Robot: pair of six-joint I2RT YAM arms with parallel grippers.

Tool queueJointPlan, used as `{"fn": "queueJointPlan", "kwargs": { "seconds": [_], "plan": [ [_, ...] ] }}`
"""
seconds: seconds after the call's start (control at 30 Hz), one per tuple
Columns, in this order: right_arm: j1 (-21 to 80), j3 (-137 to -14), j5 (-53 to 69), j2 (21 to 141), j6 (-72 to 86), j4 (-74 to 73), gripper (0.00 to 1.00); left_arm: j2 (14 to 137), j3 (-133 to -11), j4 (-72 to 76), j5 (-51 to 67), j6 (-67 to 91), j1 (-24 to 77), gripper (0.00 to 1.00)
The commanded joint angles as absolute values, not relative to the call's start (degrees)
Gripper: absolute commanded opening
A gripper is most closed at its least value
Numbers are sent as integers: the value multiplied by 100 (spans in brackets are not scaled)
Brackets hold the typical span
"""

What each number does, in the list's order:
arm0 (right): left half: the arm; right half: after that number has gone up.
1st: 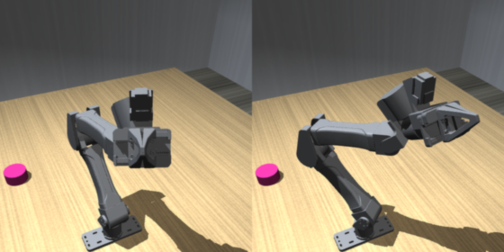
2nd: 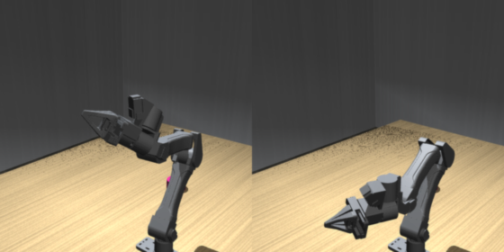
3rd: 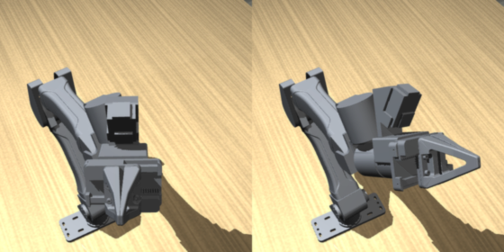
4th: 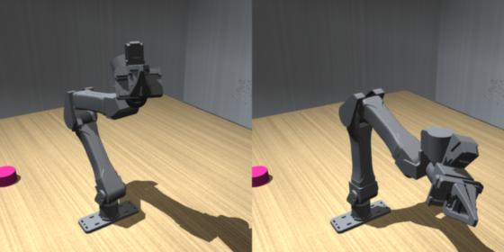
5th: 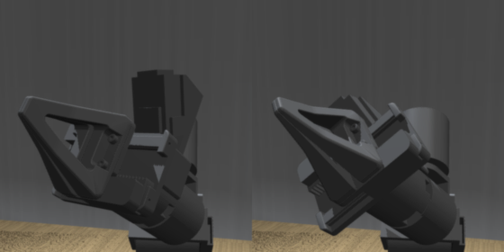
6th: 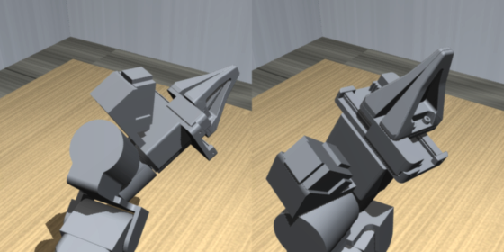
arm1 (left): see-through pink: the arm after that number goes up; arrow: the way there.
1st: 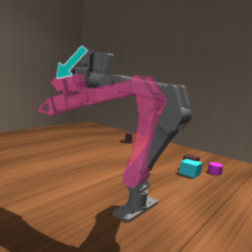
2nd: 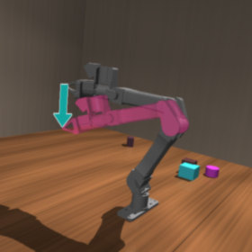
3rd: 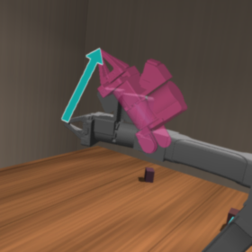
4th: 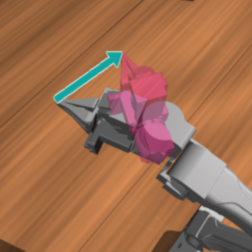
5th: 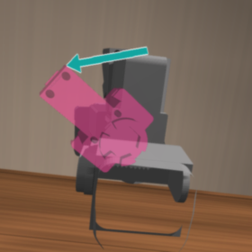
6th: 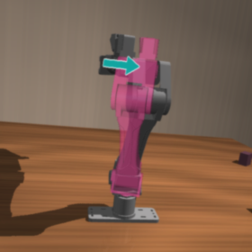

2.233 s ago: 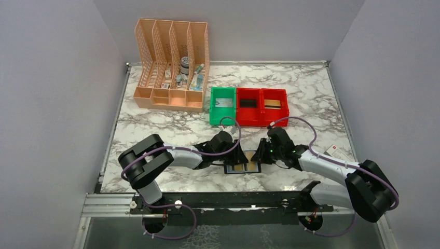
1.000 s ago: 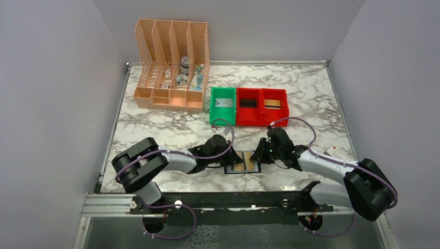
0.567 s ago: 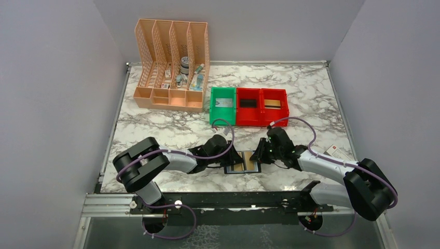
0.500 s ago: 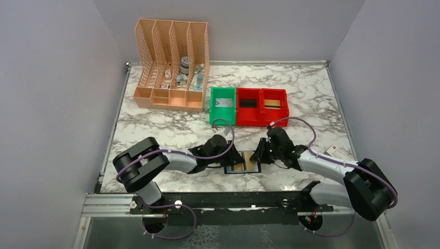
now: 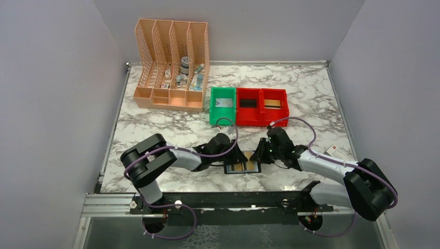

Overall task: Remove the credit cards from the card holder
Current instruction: Remove the credit card from the card holder.

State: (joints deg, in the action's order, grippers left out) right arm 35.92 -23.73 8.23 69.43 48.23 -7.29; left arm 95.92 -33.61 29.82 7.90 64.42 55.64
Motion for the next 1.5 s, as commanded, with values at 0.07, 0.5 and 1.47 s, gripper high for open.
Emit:
{"fn": "queueJointPlan", "kwargs": {
  "seconds": [0.07,0.5,1.47],
  "plan": [
    [3621,-2200,588,6974,4790,-1194,21,9553,-3354,2912,776,6392,5581,22],
    [3620,-2223,492,7014,4768,-1222,21,9221,-3135,2909,652,6374,5581,16],
    [3619,-2623,1571,6288,4073,-805,25,8836,-2858,2892,536,6397,5581,0]
  ]
}}
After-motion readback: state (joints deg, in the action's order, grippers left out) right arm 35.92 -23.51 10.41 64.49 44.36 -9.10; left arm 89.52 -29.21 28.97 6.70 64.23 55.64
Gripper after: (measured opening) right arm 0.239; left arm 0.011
